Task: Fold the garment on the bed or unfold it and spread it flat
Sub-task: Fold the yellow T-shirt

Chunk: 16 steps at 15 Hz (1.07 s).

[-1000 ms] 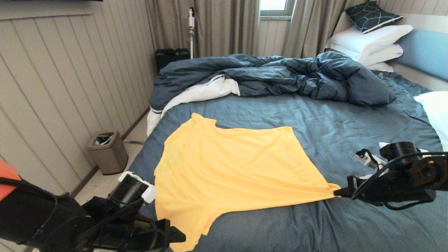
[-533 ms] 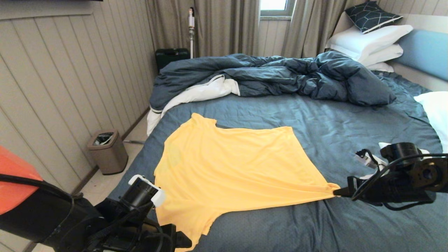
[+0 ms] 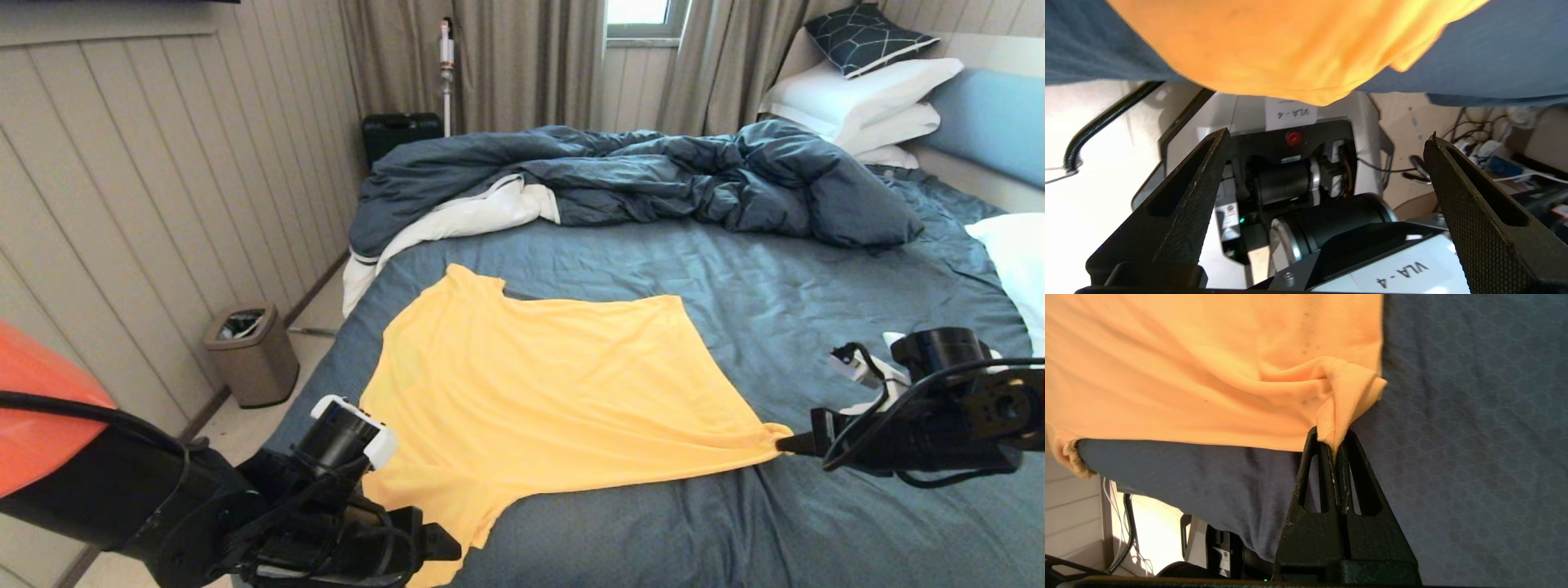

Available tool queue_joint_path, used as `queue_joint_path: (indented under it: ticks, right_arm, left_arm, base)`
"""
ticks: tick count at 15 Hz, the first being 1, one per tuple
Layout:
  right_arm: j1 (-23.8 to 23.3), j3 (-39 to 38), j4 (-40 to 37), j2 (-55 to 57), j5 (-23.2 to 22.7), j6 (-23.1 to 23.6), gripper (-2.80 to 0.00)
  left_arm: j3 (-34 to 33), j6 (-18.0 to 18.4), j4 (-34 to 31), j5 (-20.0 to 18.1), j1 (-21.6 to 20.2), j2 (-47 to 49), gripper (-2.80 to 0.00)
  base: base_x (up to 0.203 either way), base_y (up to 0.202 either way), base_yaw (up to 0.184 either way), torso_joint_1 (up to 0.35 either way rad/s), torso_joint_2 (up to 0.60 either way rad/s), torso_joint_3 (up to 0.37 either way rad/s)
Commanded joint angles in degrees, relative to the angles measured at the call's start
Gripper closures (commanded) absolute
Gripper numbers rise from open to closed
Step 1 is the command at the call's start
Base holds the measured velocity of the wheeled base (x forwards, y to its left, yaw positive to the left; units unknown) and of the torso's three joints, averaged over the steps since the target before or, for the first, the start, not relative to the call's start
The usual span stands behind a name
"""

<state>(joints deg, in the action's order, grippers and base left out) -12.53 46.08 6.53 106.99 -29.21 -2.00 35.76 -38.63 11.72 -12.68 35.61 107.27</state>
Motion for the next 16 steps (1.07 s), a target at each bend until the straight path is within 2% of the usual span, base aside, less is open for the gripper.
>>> queue_joint_path:
  ticks: [1,3,9,11,14,16]
  right_arm:
    - [0.37,0.01,0.06,-0.74,-0.15,-0.06,0.00]
    - [1.95,-0.03,-0.03,-0.82,0.16,-0.28,0.00]
    - [1.90,1.92,0.15,1.32,0.47,-0.03,0.00]
    - [1.70,2.68,0.22,2.38,0.47,0.06,0.00]
    - [1.35,4.23,0.50,3.85,0.29,0.07,0.00]
    - [1.19,5.41,0.67,4.19,0.38,-0.02,0.00]
  left_arm:
    - [-0.24,-0.27,0.23,-0.40,-0.16,-0.89,-2.80]
    - [-0.16,-0.57,0.24,-2.70,-0.28,-0.31,-2.80]
    - [-3.61,-0.58,0.33,-3.09,-0.36,-2.15,-2.80]
    - [-1.76,-0.33,0.54,-3.86,-0.36,-2.15,-2.80]
    - [4.48,-0.15,0.59,-4.20,-0.59,-1.03,-2.80]
    - [7.65,0.39,0.53,-5.61,-3.12,1.01,-2.80]
  base:
    - [0.000,0.000,0.000,0.000,0.00,0.000]
    - [0.000,0.000,0.000,0.000,0.00,0.000]
    - [0.000,0.000,0.000,0.000,0.00,0.000]
    - [0.000,0.000,0.000,0.000,0.00,0.000]
    - [0.000,0.000,0.000,0.000,0.00,0.000]
    - [0.000,0.000,0.000,0.000,0.00,0.000]
